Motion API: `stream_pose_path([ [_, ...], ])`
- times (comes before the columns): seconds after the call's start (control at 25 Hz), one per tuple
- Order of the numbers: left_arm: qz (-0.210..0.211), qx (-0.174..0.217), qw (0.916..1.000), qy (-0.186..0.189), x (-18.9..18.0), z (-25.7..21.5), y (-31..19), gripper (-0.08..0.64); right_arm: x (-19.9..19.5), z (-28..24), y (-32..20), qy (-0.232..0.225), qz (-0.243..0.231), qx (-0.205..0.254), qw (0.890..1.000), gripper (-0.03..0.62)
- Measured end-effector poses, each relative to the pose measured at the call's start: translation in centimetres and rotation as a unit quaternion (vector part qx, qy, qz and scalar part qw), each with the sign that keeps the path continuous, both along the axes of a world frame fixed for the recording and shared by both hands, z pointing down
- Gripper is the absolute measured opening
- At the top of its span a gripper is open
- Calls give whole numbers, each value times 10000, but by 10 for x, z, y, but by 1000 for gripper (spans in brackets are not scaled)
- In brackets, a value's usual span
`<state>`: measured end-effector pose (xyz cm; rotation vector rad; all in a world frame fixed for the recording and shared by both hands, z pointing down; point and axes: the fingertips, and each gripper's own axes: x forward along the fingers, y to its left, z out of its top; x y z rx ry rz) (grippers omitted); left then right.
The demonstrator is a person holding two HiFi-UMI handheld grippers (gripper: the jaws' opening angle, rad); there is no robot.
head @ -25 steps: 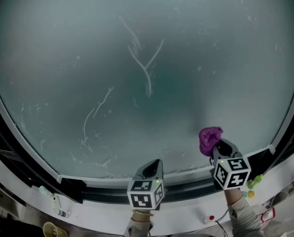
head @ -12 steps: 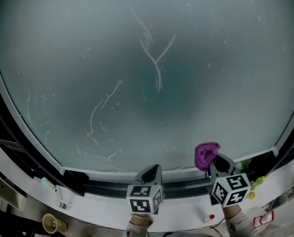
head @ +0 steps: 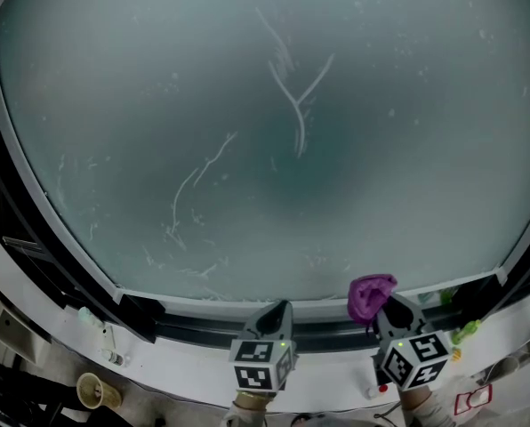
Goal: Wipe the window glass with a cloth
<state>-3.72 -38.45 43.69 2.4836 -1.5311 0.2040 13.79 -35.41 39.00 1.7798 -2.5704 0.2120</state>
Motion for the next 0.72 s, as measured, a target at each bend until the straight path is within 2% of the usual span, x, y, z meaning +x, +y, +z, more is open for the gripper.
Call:
stream_pose_path([
  [0.72,-19,43,10000,10,-4,-3,12,5,-15,-6,14,5,-100,99,9999,49],
])
